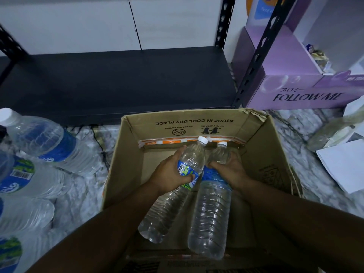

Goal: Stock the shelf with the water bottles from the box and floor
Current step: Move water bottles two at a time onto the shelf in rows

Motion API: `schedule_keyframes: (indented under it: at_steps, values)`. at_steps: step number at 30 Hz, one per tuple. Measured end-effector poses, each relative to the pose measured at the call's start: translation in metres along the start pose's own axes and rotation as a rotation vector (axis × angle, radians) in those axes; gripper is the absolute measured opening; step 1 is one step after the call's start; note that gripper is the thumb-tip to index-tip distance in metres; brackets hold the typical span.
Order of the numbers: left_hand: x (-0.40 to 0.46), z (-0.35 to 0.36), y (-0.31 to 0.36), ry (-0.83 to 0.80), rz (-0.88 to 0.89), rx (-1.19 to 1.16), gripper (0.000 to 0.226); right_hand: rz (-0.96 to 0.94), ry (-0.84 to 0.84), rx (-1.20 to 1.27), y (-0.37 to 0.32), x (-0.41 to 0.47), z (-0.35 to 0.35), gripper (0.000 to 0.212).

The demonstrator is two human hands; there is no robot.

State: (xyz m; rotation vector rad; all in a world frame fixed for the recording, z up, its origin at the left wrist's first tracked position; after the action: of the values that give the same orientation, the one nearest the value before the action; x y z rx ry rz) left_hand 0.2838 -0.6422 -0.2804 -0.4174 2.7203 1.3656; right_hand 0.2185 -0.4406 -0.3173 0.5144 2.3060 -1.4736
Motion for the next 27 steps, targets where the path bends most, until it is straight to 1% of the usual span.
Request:
schedule_keyframes:
  at_steps: [6,10,14,15,17,18,20,22,25,27]
  values:
    - [0.004,0.009,-0.003,-0.035,-0.01,0.118,0.095,0.01,0.114,-0.017,0.016,-0.003,-0.01,0.082]
    - [0.006,0.018,-0.001,-0.084,0.007,0.208,0.092,0.006,0.129,-0.055,0.007,0.004,-0.016,0.079]
    - [0.01,0.014,-0.006,-0.07,-0.027,0.212,0.094,0.046,0.135,-0.027,0.005,0.002,-0.009,0.096]
    - [0.009,0.014,-0.005,-0.066,-0.026,0.213,0.094,0.071,0.137,-0.016,0.007,0.001,-0.008,0.092]
    - [0.008,0.014,0.0,-0.078,0.004,0.215,0.093,0.13,0.137,0.034,0.013,-0.003,-0.007,0.068]
    - [0.006,0.015,0.002,-0.088,0.02,0.21,0.093,0.158,0.146,0.093,0.016,-0.006,-0.008,0.062]
    - [0.002,0.017,0.009,-0.098,0.047,0.193,0.091,0.174,0.168,0.182,0.023,-0.01,-0.01,0.065]
    - [-0.002,0.015,0.013,-0.09,0.055,0.18,0.091,0.124,0.185,0.227,0.021,-0.014,-0.014,0.069]
    - [-0.005,0.005,0.016,-0.035,0.055,0.16,0.09,0.001,0.217,0.206,0.0,-0.025,-0.023,0.055]
    - [-0.005,-0.004,0.019,0.011,0.064,0.125,0.089,-0.116,0.214,0.175,-0.021,-0.03,-0.025,0.05]
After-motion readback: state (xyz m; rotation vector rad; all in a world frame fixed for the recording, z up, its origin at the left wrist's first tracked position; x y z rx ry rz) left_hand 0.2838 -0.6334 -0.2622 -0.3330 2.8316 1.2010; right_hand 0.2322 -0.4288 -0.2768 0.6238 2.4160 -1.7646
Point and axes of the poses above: each hand's wrist, its own x-axis towards the middle knuckle, its own z-axis out of the palm, y = z × x, the point moved 9 cm from there along x, towards the middle knuckle, and after that the axes turned 9 degrees about y, right-handed, at the moved point
